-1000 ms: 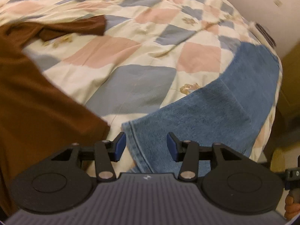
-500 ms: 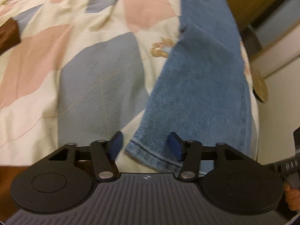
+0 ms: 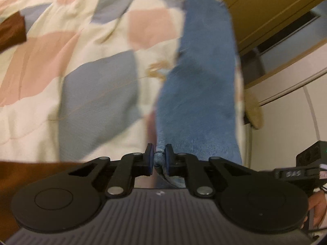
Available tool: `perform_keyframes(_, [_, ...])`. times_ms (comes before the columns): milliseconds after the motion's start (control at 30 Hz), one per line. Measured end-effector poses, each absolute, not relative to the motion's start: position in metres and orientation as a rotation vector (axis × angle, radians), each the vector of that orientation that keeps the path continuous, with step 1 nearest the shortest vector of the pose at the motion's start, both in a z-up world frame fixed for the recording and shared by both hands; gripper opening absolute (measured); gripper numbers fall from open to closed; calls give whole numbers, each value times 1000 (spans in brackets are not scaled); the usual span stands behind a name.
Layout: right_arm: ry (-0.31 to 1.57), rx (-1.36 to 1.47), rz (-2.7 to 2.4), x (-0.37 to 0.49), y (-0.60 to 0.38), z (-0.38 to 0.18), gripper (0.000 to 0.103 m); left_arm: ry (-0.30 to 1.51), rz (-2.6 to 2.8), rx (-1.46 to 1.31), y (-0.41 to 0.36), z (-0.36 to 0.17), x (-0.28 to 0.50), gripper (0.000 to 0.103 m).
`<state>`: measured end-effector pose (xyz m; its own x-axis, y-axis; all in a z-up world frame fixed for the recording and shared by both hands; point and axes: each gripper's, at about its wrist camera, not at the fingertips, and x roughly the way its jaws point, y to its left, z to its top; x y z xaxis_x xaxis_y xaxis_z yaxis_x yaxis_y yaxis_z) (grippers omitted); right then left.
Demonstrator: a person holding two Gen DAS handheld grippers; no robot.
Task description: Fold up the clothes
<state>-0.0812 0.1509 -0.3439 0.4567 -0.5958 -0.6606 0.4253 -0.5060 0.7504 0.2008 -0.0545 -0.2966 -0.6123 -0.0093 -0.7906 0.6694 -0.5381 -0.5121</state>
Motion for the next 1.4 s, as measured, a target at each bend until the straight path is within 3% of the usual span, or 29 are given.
perform_keyframes(133, [-68,1578,-1283,-86,177,-307,2,1231,-2218,1086,-26,-295,204,8])
perform_keyframes(300, [56,1624,-1352,-63,187,-354,3,1153,-2134,1261,-16,-336,194,13])
perform_keyframes(367, [89,1683,-1389,-59,186,-375,12,1143,-2153,1273,-20,-338,193,18])
perform_keyframes(400, [64,1715,-1401,-59,184,-378,21,1141,-2169,1257,-22,-336,195,27])
perform_keyframes(433, [52,1707,-1424,-59,185,-375,27,1130,-2180,1232,-24,-333,198,46])
perform_keyframes(533, [102,1607,-1487,-55,190,-363,51,1164,-2200,1182,-35,-332,203,53])
perform_keyframes(567, [117,1586,-1509,-53,190,-360,51,1179,-2200,1187,-38,-336,202,54])
perform_keyframes(700, [75,1628,-1504,-52,183,-378,59,1161,-2265,1257,-41,-352,182,51])
perform_keyframes(733, [70,1632,-1504,-52,183,-385,60,1152,-2284,1284,-39,-357,177,34])
perform_keyframes(767, [62,1634,-1504,-51,183,-390,60,1148,-2287,1320,-36,-362,171,18])
perform_keyframes(800, [47,1641,-1493,-50,182,-394,54,1142,-2295,1337,-33,-365,168,17])
perform_keyframes(833, [47,1645,-1484,-53,189,-392,32,1134,-2316,1330,-30,-362,168,9])
perform_keyframes(933, [53,1626,-1438,-66,205,-374,9,1101,-2413,1258,-19,-334,175,8])
perform_keyframes(1067, [42,1587,-1380,-70,230,-349,3,1031,-2475,1155,-5,-302,190,8])
perform_keyframes(1267, [75,1615,-1412,-58,234,-387,0,1038,-2293,1287,-1,-366,177,10])
perform_keyframes(1400, [84,1648,-1392,-62,227,-396,5,966,-2253,1339,5,-359,171,17])
